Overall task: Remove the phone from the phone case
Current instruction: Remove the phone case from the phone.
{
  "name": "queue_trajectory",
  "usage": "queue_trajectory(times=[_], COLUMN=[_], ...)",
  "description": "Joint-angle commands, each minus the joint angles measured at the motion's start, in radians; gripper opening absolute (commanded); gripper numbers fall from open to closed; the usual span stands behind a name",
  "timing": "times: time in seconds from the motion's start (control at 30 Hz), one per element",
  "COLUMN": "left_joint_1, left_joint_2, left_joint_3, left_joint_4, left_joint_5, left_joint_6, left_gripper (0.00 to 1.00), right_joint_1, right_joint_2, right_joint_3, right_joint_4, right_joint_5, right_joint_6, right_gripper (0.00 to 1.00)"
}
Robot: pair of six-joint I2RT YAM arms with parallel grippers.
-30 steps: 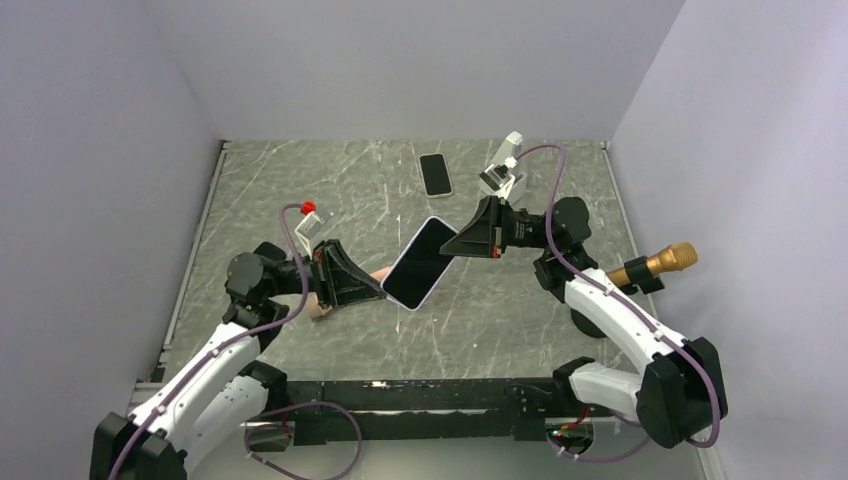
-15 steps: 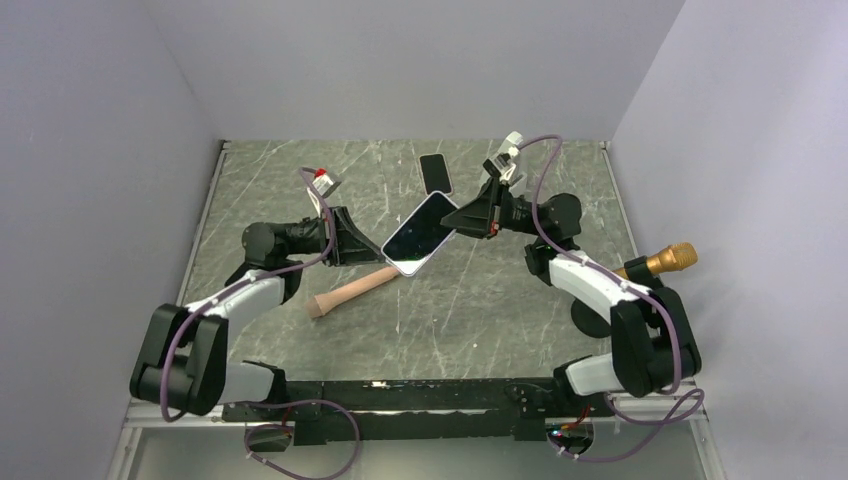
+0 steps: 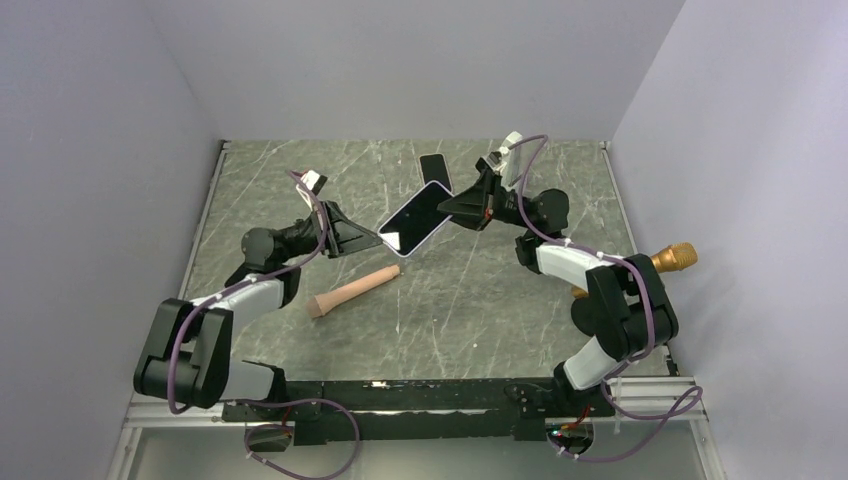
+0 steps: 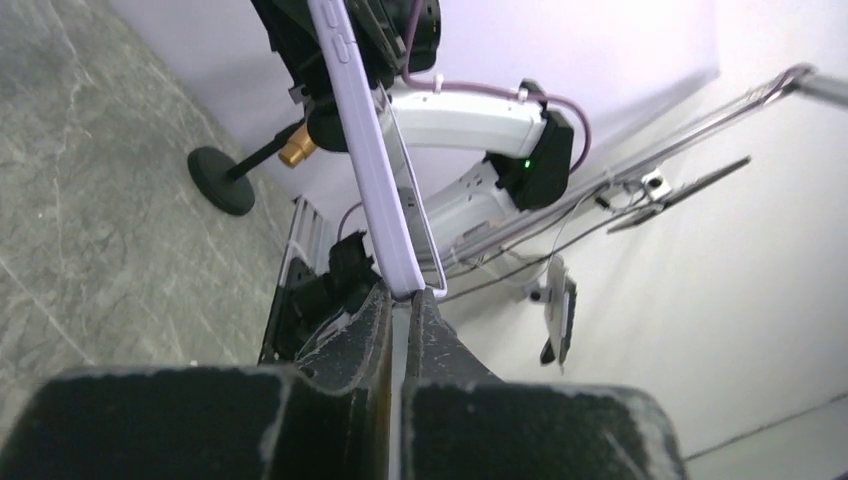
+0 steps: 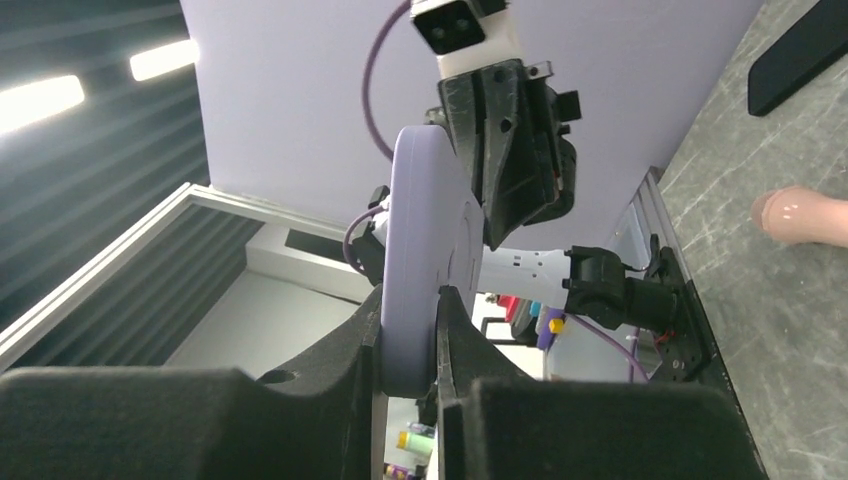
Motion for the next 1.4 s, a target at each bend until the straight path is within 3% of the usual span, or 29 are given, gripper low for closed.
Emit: queue_trajectory(times=[0.0, 0.07, 0.13, 0.23, 0.33, 0.4, 0.5, 0.6, 0.73, 0.93, 1.03, 1.37], left_joint_1=[0.028, 0.028, 0.028, 0.028, 0.028, 0.028, 0.028, 0.027, -0.009, -0.243, -0.321, -0.363], left_joint_2=[0.093, 0.067, -0.011, -0.141, -0.220, -0.252, -0.283, -0.310, -0.399, -0.569, -0.587, -0.469], left_joint_3=[-0.090, -0.072, -0.054, -0.011, 0.018, 0.039, 0.062, 0.065, 0.039, -0.056, -0.081, -0.028], left_joint_4=[0.110, 0.067, -0.114, -0.449, -0.627, -0.672, -0.723, -0.690, -0.652, -0.699, -0.694, -0.652], left_joint_5=[-0.181, -0.168, -0.153, -0.153, -0.165, -0.164, -0.162, -0.162, -0.210, -0.609, -0.733, -0.792], left_joint_6=[-0.152, -0.134, -0.004, 0.214, 0.314, 0.341, 0.369, 0.359, 0.371, 0.505, 0.528, 0.492], left_gripper=[0.00, 0.00, 0.01, 0.23, 0.48, 0.55, 0.60, 0.63, 0.68, 0.65, 0.62, 0.51], right_joint_1=[0.047, 0.033, 0.024, 0.008, -0.007, -0.010, -0.013, -0.015, -0.016, -0.015, -0.011, 0.009], right_joint_2=[-0.073, -0.101, -0.122, -0.145, -0.154, -0.153, -0.139, -0.131, -0.152, -0.179, -0.194, -0.236], right_joint_3=[0.110, 0.100, 0.096, 0.097, 0.117, 0.129, 0.134, 0.137, 0.120, 0.057, 0.047, 0.062], right_joint_4=[0.365, 0.266, 0.154, 0.007, -0.155, -0.243, -0.223, -0.198, -0.288, -0.326, -0.346, -0.412], right_joint_5=[0.024, 0.004, -0.020, -0.037, -0.041, -0.038, -0.027, -0.014, 0.050, 0.200, 0.239, 0.262], right_joint_6=[0.228, 0.158, 0.082, -0.050, -0.180, -0.244, -0.227, -0.206, -0.234, -0.211, -0.222, -0.263], right_gripper=[0.00, 0.00, 0.00, 0.00, 0.00, 0.00, 0.00, 0.00, 0.00, 0.00, 0.00, 0.00])
